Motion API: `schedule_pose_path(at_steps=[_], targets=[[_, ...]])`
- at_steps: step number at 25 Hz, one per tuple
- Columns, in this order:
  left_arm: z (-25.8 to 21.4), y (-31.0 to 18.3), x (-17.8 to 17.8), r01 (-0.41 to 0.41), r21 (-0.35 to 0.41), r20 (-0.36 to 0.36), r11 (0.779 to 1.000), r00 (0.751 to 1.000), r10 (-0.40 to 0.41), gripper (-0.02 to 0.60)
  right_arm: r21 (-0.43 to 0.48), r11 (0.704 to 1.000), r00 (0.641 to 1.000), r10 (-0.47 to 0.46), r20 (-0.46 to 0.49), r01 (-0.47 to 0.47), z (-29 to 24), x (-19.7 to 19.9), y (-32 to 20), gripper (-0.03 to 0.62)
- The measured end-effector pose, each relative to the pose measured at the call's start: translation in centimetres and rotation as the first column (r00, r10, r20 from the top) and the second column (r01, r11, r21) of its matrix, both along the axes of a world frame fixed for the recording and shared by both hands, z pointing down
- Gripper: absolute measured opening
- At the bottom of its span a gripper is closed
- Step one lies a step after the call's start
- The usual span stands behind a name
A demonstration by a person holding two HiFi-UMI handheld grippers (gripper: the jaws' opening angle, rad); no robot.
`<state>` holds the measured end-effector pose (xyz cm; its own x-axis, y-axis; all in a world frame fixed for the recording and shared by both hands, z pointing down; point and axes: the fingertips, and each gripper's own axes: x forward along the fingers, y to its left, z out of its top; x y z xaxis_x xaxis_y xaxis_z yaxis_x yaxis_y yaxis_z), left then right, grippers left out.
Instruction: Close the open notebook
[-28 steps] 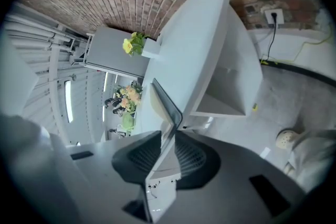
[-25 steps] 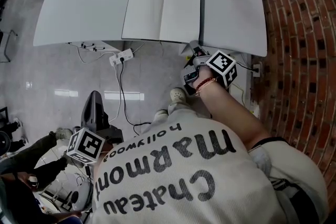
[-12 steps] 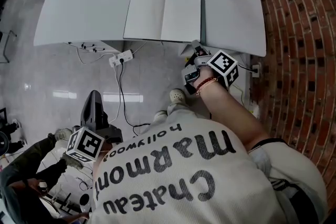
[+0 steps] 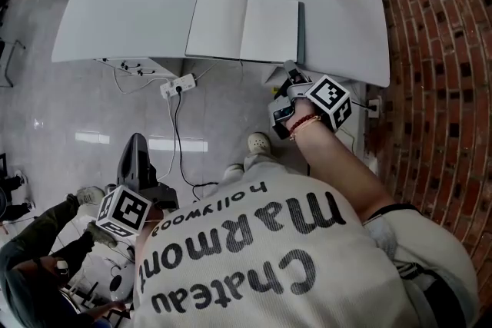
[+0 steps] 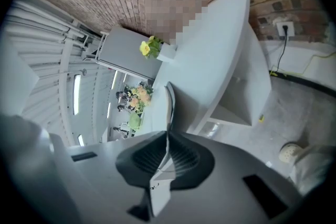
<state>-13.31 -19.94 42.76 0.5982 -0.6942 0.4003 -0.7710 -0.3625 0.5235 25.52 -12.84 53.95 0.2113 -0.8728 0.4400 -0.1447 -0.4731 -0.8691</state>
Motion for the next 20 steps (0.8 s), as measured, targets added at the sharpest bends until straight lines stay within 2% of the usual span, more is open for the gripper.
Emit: schedule_pose_path(at_steps=[9, 15, 20], targets=[[0.2, 0.1, -0.8, 0.019, -0.006, -0.015, 1.000, 1.000, -0.019, 0.002, -0.048, 0.996, 0.989, -0.081, -0.126, 0.075, -1.9, -0.4, -0.7, 0.012], [0.2, 0.4, -1.2, 0.032, -0.005, -0.022, 0.999, 0.999, -0.032, 0.002, -0.102, 0.987, 0.960, -0.142, -0.242, 0.121, -3.1, -0.6, -1.1, 0.005], [0.1, 0.5, -1.8, 0.043, -0.004, -0.025, 0.999, 0.999, -0.043, 0.002, -0.130, 0.981, 0.941, -0.176, -0.291, 0.143, -3.7, -0.7, -1.5, 0.003]])
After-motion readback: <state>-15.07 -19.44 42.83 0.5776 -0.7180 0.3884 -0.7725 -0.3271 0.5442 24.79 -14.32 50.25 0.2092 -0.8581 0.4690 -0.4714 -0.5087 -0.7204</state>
